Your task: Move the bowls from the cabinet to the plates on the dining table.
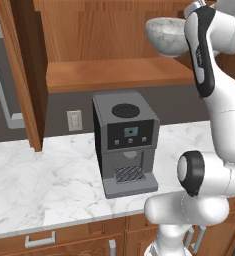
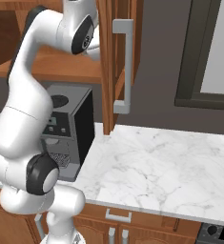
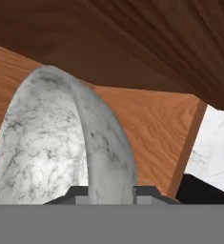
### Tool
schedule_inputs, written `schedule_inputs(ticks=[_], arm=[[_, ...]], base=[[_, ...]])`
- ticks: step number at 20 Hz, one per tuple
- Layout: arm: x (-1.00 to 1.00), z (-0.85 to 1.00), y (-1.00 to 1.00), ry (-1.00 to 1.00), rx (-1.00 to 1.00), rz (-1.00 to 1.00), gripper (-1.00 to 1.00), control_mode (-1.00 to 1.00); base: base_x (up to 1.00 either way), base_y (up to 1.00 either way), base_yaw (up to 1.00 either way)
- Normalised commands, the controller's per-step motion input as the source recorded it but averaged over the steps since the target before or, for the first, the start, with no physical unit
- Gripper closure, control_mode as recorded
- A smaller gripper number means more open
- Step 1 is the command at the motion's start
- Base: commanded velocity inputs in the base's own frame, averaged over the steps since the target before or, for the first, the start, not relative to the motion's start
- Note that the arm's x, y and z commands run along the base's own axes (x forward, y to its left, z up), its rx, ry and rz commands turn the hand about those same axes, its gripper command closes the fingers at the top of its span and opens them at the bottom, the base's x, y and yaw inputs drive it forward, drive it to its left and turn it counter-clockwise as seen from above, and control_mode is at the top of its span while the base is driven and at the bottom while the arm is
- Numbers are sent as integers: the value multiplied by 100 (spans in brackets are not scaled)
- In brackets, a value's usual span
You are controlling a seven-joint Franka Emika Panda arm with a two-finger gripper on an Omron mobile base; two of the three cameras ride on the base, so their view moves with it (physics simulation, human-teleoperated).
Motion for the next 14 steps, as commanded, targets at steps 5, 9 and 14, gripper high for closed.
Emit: schedule_inputs(ticks=[5, 9, 14], arm=[[-54, 26, 9, 9, 0, 3, 100, -100], [-54, 18, 26, 7, -2, 2, 100, -100], [-60, 2, 24, 3, -5, 1, 100, -100]], base=[[0, 0, 0], [0, 0, 0], [0, 0, 0]])
